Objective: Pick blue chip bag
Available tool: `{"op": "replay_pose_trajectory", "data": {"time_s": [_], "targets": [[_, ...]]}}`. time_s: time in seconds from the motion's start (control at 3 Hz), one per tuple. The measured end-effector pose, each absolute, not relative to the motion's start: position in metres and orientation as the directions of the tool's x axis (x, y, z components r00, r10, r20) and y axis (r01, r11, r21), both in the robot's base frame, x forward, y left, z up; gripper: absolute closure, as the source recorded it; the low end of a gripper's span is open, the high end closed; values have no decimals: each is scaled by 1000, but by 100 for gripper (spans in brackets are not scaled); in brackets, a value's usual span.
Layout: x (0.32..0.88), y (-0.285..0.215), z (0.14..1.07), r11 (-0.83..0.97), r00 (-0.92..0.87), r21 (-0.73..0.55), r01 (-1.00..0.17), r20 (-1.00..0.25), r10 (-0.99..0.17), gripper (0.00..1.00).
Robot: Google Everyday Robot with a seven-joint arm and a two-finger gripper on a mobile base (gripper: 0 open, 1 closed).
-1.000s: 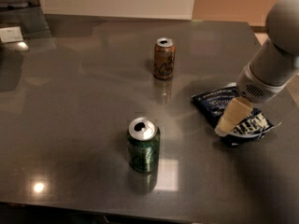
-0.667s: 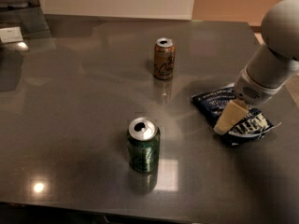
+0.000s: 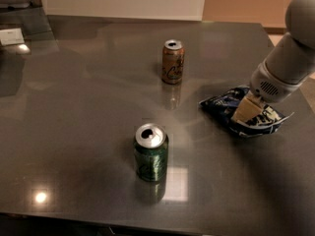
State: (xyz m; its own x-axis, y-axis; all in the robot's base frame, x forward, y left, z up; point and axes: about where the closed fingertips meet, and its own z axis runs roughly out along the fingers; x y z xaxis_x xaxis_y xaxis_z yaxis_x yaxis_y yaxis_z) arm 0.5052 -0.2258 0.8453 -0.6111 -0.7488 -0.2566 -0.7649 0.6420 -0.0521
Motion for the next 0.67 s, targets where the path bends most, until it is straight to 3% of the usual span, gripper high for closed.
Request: {"op": "replay_pose_trajectory", "data": {"time_s": [0.33, 0.67], "targets": [[506, -222, 861, 634, -604, -32, -773, -272, -749, 87], [508, -214, 885, 611, -583, -13, -791, -286, -761, 100]]}}
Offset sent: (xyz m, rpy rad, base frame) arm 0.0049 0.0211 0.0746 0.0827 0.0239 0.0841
